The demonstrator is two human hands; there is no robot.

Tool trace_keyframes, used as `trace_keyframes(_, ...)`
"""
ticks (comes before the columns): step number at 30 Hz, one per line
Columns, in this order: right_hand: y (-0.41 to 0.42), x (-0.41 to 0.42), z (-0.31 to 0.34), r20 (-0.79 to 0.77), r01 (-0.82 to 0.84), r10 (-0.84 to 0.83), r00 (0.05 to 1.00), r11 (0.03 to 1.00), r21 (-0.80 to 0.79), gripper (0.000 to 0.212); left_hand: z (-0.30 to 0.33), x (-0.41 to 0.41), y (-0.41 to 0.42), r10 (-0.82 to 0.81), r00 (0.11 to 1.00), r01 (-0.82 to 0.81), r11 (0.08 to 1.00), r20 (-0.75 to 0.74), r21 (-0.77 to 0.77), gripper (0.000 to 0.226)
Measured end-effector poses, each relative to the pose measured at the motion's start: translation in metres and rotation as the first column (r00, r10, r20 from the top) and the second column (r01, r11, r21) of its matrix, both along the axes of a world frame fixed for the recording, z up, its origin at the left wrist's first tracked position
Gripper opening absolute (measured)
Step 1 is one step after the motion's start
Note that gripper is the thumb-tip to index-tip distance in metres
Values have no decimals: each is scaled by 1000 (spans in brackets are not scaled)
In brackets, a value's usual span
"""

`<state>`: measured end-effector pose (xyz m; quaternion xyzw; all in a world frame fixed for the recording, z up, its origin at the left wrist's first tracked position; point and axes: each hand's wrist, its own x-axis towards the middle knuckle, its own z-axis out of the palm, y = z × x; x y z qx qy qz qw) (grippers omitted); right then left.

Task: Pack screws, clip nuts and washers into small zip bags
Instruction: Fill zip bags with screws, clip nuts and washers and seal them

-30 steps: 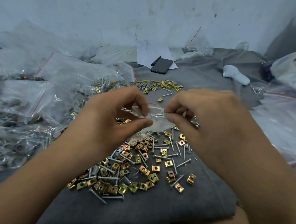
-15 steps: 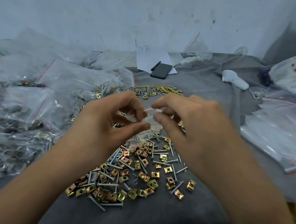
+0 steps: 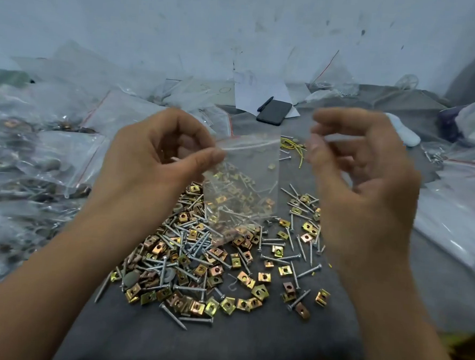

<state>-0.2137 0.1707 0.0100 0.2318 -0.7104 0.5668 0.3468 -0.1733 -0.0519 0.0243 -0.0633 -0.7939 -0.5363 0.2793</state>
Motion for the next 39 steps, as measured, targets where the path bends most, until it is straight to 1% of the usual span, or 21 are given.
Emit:
trace_keyframes(2, 1, -8, -16, 175, 11, 12, 984, 992, -128, 13, 1, -1, -3, 21, 1000, -20, 996, -8, 89, 17)
trace_keyframes(3, 1, -12, -25, 274, 11, 29, 961, 989, -145, 10, 1, -1, -4, 29, 1000, -28, 992, -6, 122, 16)
trace_keyframes(4, 1, -16, -34, 364, 9, 39, 931, 992, -128, 8, 1, -1, -4, 38, 999, -38, 986, 4, 163, 14)
trace_keyframes(5, 1, -19, -41, 431, 6, 29, 902, 997, -78, 7, 1, 0, -5, 52, 998, -55, 975, 20, 214, 11)
trace_keyframes(7, 2, -25, -48, 486, -4, -25, 874, 998, 59, 7, 4, 1, -6, 84, 996, -93, 952, 45, 292, 9)
trace_keyframes(9, 0, -27, -49, 478, -22, -63, 876, 985, 171, 9, 7, 1, -10, 122, 992, -129, 946, 42, 297, 9)
trace_keyframes(11, -2, -26, -50, 472, -57, -74, 879, 965, 258, 7, 9, 1, -16, 151, 988, -147, 950, 4, 277, 9)
trace_keyframes(13, -6, -24, -51, 478, -111, -59, 876, 941, 319, 5, 8, 0, -19, 165, 986, -153, 955, -29, 253, 9)
trace_keyframes(15, -9, -19, -49, 466, -182, -23, 885, 903, 390, 8, 5, -1, -19, 187, 982, -175, 958, -33, 227, 9)
trace_keyframes(17, -11, -15, -44, 446, -278, 45, 894, 837, 471, 12, 4, -1, -20, 224, 972, -207, 959, -74, 195, 10)
trace_keyframes(19, -13, -11, -40, 445, -356, 88, 891, 743, 567, 12, 2, -2, -25, 261, 952, -232, 956, -158, 180, 11)
trace_keyframes(20, -15, -10, -39, 447, -376, 87, 890, 694, 614, 11, 1, -4, -28, 265, 951, -237, 956, -160, 175, 11)
trace_keyframes(22, -18, -9, -39, 455, -402, 76, 887, 610, 682, 13, -3, -6, -30, 258, 961, -239, 956, -102, 169, 11)
trace_keyframes(25, -22, -6, -38, 460, -407, 35, 887, 527, 746, 25, -5, -9, -29, 252, 961, -237, 963, -113, 131, 11)
trace_keyframes(27, -21, -6, -39, 474, -420, 30, 880, 516, 747, 30, -3, -8, -28, 239, 963, -228, 969, -126, 92, 11)
trace_keyframes(29, -18, -6, -39, 506, -458, 59, 860, 524, 718, 32, -2, -7, -31, 236, 967, -228, 970, -101, 79, 11)
trace_keyframes(31, -17, -4, -38, 512, -477, 82, 855, 510, 715, 32, -2, -4, -34, 250, 966, -244, 966, -66, 85, 11)
trace_keyframes(34, -20, -6, -36, 439, -405, 42, 898, 472, 783, 23, 1, 0, -39, 267, 963, -263, 962, -40, 78, 12)
trace_keyframes(36, -22, -9, -36, 403, -351, -4, 915, 484, 802, 18, 1, 4, -41, 267, 963, -265, 962, -29, 65, 11)
trace_keyframes(39, -24, -12, -39, 397, -329, -24, 917, 518, 790, 13, -2, 8, -45, 274, 962, -273, 961, -13, 41, 10)
